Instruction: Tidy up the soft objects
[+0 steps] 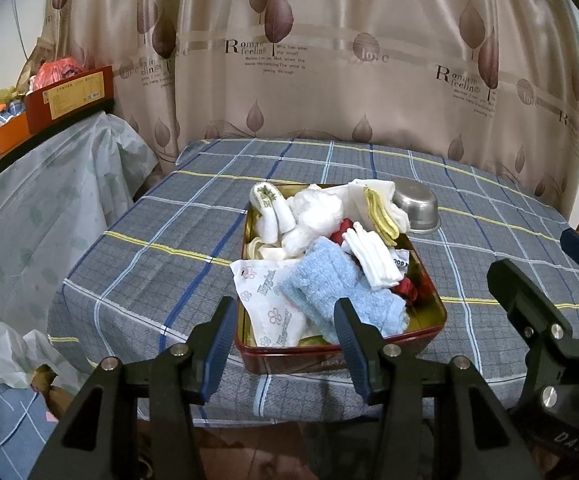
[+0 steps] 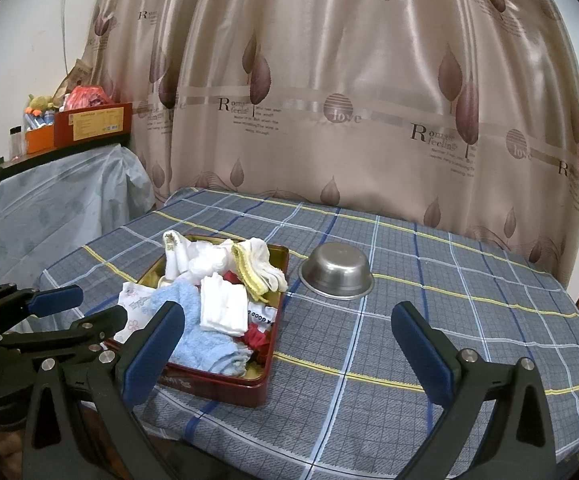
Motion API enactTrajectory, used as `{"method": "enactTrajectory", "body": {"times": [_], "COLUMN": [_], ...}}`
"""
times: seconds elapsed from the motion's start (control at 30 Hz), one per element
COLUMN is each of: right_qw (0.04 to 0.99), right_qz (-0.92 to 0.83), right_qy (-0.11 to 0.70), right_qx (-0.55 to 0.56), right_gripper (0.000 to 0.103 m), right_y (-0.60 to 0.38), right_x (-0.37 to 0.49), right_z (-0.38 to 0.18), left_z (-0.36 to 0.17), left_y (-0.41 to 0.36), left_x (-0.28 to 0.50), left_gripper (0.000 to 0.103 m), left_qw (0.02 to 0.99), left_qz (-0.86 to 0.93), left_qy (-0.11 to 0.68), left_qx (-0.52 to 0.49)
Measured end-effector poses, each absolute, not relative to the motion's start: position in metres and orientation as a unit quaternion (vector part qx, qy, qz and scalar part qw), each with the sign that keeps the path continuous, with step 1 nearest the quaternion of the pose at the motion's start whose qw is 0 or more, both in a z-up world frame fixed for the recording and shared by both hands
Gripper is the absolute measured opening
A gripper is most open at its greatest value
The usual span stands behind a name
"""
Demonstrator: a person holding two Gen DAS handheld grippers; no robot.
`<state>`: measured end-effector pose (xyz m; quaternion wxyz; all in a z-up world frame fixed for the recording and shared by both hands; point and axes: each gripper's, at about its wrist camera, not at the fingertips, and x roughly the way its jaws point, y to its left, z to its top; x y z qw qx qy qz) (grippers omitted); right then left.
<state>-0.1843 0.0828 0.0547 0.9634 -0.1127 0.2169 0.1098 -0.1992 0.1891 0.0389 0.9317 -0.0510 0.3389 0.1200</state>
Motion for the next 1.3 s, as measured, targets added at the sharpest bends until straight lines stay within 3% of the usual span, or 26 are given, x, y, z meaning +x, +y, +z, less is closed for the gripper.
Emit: {"method": "enactTrajectory", "body": {"times": [0.47,0.57,0.63,0.73,1.3], "right_qw": [0.963,0.963,0.963,0.963,0.963], "right_qz": [0.109,0.109,0.109,0.110,0.113], "right_qy": [0.217,0.217,0.218,0.217,0.217], "right_qx": [-0.113,-0.113,-0.112,-0.112,-0.111], "right_gripper": [0.103,0.103,0.103,0.103,0.103], "right_y": [0.083,0.083,0.083,0.083,0.084], "right_x": [-0.184,-0.184,-0.185,-0.185,-0.186], "right_z": [0.055,0.055,0.054,0.054,0.053], "left_z": [0.037,0.036,0.037,0.037,0.048], "left_y": [0.189,0.189,0.187,0.188,0.184], "left_x": [-0.199,-0.199,-0.199,-0.200,-0.209], "left_gripper": [0.051,0.056,0.067,0.070,0.071], "left_qw": [0.931,0.932,0.933,0.933,0.945], "left_qz": [0.120,0.121,0.124,0.133,0.159], "left_qy": [0.340,0.338,0.336,0.333,0.284], "left_qx": [-0.049,-0.045,-0.040,-0.038,-0.019]}}
